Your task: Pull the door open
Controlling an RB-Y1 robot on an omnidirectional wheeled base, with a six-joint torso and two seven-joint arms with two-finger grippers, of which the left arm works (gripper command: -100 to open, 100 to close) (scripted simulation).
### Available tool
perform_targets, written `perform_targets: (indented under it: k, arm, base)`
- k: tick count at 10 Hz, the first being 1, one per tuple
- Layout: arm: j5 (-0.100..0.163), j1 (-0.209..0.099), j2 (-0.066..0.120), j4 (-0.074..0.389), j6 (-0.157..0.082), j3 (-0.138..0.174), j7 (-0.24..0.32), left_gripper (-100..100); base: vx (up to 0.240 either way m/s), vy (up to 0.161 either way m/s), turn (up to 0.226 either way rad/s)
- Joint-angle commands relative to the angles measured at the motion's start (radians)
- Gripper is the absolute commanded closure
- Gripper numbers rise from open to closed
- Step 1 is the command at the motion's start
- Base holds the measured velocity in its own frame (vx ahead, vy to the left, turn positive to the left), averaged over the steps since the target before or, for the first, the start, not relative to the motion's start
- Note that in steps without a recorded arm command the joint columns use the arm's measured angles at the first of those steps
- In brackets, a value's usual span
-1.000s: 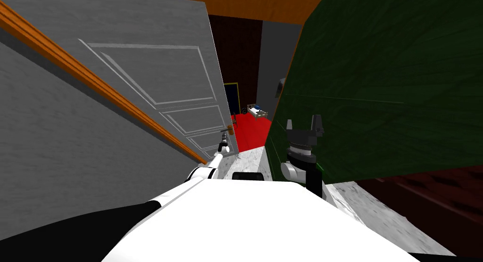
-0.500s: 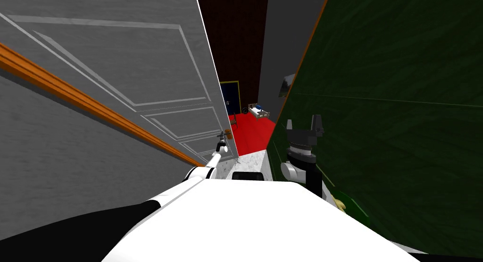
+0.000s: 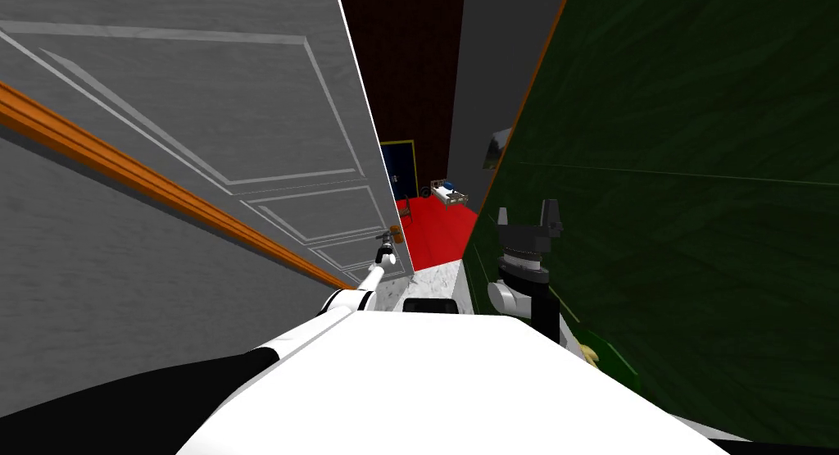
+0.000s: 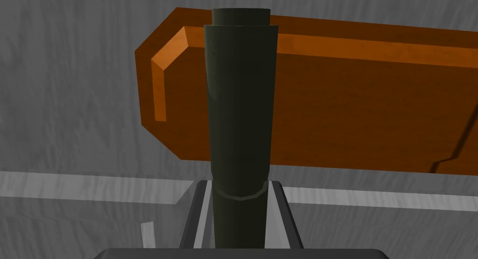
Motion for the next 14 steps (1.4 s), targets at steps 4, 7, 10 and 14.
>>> perform_targets:
  k: [4, 7, 10, 14]
  arm:
    - [0.000, 0.011, 0.022, 0.001, -0.001, -0.009, 0.027, 100]
    - [0.001, 0.030, 0.071, 0.002, -0.006, -0.028, 0.085, 100]
    - [0.002, 0.051, 0.122, 0.002, -0.010, -0.047, 0.144, 100]
    - [0.003, 0.073, 0.176, 0.002, -0.015, -0.067, 0.208, 100]
  base:
    - [-0.032, 0.033, -0.128]
    - [-0.111, 0.061, -0.294]
    - [-0.106, 0.003, -0.207]
    - [-0.093, -0.028, -0.124]
